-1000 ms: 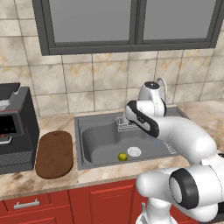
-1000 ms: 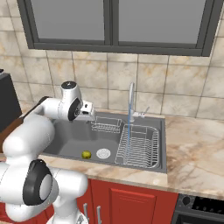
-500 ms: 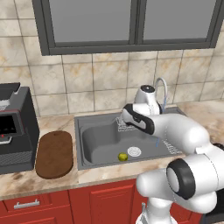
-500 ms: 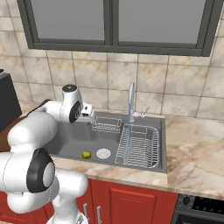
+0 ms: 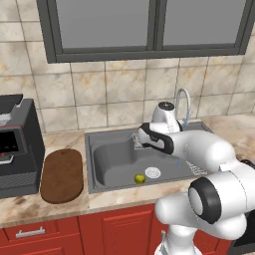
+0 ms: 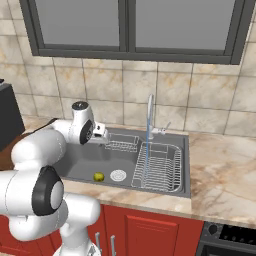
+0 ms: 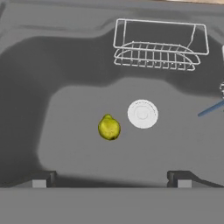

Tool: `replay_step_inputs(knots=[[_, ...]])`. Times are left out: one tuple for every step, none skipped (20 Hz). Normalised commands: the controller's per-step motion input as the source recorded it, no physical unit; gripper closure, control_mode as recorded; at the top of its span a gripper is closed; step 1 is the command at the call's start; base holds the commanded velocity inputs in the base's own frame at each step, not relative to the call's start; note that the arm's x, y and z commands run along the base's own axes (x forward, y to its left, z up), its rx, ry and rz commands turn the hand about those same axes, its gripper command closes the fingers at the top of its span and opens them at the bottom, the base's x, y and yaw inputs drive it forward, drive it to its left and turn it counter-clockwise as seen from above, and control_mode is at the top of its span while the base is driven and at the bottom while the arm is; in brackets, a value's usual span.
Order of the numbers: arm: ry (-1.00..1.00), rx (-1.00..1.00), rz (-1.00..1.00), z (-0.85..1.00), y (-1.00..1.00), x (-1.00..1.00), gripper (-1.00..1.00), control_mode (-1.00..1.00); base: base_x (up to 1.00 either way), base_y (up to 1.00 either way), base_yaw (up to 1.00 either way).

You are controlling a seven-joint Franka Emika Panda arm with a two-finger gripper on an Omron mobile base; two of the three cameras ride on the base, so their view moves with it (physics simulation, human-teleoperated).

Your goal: Pick the pear from the sink and place it on the cutting board to airdry. Then turn off the sink faucet.

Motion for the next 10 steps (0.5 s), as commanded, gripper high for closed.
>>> replay_step_inputs(knots=[[0.0,0.0,0.0,-0.24,0.0,0.0,-1.0,-1.0,0.0,0.0,0.0],[0.0,0.0,0.0,-0.24,0.0,0.0,-1.0,-1.0,0.0,0.0,0.0],[0.0,0.0,0.0,-0.25,0.0,0.0,-1.0,-1.0,0.0,0.0,0.0],[0.0,0.0,0.0,-0.25,0.0,0.0,-1.0,-1.0,0.0,0.0,0.0],[0.0,0.0,0.0,-0.24,0.0,0.0,-1.0,-1.0,0.0,0.0,0.0],[0.0,0.0,0.0,-0.24,0.0,0.0,-1.0,-1.0,0.0,0.0,0.0],[0.0,0.0,0.0,-0.25,0.0,0.0,-1.0,-1.0,0.0,0.0,0.0],[0.0,0.0,0.0,-0.26,0.02,0.0,-1.0,-1.0,0.0,0.0,0.0],[0.0,0.0,0.0,-0.24,0.01,0.0,-1.0,-1.0,0.0,0.0,0.0],[0.0,0.0,0.0,-0.23,0.0,0.0,-1.0,-1.0,0.0,0.0,0.0]])
